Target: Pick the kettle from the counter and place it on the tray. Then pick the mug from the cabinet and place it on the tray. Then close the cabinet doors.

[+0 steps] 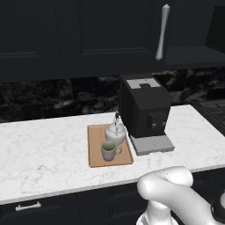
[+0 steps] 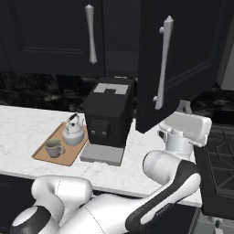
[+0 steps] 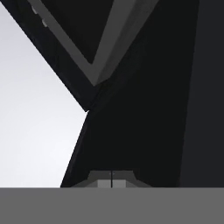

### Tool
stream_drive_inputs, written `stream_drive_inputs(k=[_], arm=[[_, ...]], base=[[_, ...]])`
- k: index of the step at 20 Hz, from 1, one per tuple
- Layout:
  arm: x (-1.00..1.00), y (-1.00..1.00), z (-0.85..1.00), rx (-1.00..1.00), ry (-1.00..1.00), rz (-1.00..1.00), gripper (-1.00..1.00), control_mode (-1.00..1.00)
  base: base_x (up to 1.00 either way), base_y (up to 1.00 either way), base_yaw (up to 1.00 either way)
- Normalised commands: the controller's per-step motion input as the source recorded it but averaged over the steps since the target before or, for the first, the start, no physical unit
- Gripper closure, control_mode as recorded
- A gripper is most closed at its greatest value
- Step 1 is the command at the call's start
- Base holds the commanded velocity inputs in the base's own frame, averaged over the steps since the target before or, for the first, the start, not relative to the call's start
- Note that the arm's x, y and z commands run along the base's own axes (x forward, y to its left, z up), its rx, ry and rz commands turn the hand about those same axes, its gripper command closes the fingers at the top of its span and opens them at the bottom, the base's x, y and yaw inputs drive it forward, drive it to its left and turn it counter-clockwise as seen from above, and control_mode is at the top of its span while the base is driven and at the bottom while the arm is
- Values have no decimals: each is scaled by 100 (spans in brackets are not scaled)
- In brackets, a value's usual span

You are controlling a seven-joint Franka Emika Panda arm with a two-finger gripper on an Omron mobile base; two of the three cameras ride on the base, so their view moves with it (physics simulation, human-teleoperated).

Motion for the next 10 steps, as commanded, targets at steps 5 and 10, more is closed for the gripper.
stream_drive_inputs(k=[5,10], arm=[[0,33,42,-8,21,0,100,-100],[0,32,42,-12,32,0,100,-100]], base=[[0,0,0],[0,0,0]])
